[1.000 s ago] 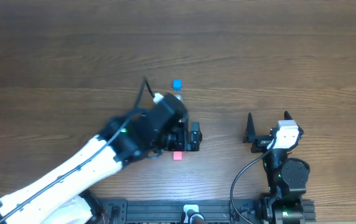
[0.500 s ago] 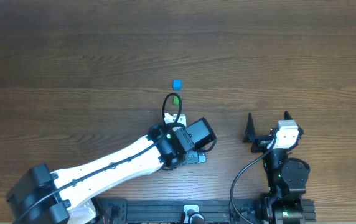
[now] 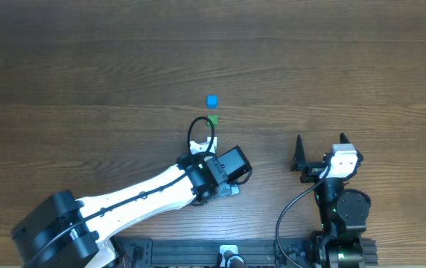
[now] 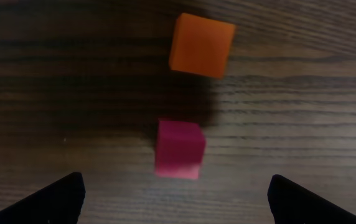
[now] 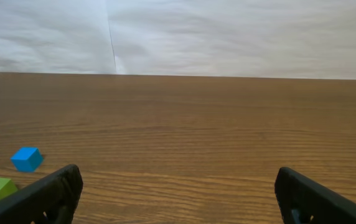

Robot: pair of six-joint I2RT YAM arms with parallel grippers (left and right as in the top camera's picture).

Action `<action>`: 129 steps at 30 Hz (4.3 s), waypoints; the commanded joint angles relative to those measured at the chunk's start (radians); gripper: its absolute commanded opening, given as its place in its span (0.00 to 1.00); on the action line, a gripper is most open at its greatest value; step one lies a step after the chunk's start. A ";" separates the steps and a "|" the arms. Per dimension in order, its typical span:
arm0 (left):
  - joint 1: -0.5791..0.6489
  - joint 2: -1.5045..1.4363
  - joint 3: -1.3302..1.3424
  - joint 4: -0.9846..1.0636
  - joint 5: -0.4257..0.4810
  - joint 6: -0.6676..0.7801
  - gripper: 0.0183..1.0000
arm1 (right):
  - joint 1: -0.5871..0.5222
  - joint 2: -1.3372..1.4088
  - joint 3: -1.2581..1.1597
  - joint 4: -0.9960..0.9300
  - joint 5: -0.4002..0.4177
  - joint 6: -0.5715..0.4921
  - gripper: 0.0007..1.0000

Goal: Stack Cubes

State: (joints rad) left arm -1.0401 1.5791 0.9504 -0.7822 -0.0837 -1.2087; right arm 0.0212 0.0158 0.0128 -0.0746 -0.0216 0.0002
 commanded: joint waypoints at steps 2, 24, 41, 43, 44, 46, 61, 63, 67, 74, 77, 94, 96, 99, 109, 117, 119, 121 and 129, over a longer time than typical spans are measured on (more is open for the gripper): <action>0.004 0.026 -0.018 0.023 -0.019 0.027 0.95 | 0.006 -0.010 -0.008 0.002 -0.011 0.002 0.99; -0.002 0.099 -0.018 0.060 -0.045 0.111 0.93 | 0.006 -0.010 -0.008 0.002 -0.011 0.002 0.99; -0.029 0.152 -0.018 0.103 -0.056 0.158 0.89 | 0.006 -0.010 -0.008 0.002 -0.011 0.002 0.99; -0.029 0.160 -0.018 0.108 -0.056 0.158 0.87 | 0.006 -0.010 -0.008 0.002 -0.011 0.002 0.99; -0.029 0.163 -0.018 0.110 -0.056 0.158 0.87 | 0.006 -0.010 -0.008 0.002 -0.011 0.002 0.99; -0.029 0.163 -0.018 0.110 -0.056 0.158 0.86 | 0.006 -0.010 -0.008 0.002 -0.011 0.002 0.99; -0.029 0.162 -0.018 0.105 -0.056 0.147 0.65 | 0.006 -0.010 -0.008 0.002 -0.011 0.002 0.99; -0.029 0.160 -0.018 0.090 -0.057 0.132 0.62 | 0.006 -0.010 -0.008 0.002 -0.011 0.002 0.99; -0.029 0.155 -0.018 0.084 -0.057 0.127 0.61 | 0.006 -0.010 -0.008 0.002 -0.011 0.002 0.99; -0.029 0.146 -0.018 0.084 -0.067 0.120 0.60 | 0.006 -0.010 -0.008 0.002 -0.011 0.002 0.99; -0.029 0.146 -0.018 0.083 -0.068 0.120 0.58 | 0.006 -0.010 -0.008 0.002 -0.011 0.002 0.99; -0.029 0.145 -0.018 0.083 -0.068 0.120 0.39 | 0.006 -0.010 -0.008 0.002 -0.011 0.002 0.99; -0.029 0.145 -0.018 0.083 -0.068 0.120 0.37 | 0.006 -0.010 -0.008 0.002 -0.011 0.002 0.99; -0.029 0.145 -0.018 0.083 -0.068 0.120 0.35 | 0.006 -0.010 -0.008 0.002 -0.011 0.002 0.99; -0.029 0.141 -0.018 0.079 -0.068 0.121 0.25 | 0.006 -0.010 -0.008 0.002 -0.011 0.002 0.99; -0.029 0.121 -0.018 0.083 -0.074 0.121 0.20 | 0.006 -0.010 -0.008 0.002 -0.011 0.002 0.99; -0.029 0.106 -0.018 0.082 -0.075 0.121 0.19 | 0.006 -0.010 -0.008 0.002 -0.011 0.002 0.99; -0.028 0.086 -0.015 0.077 -0.075 0.125 0.17 | 0.006 -0.010 -0.008 0.002 -0.011 0.002 0.99; 0.004 0.030 0.104 -0.084 -0.088 0.133 0.12 | 0.006 -0.010 -0.008 0.002 -0.011 0.002 0.99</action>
State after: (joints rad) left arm -1.0588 1.6394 0.9806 -0.8375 -0.1406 -1.0813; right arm 0.0212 0.0158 0.0128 -0.0742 -0.0212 -0.0002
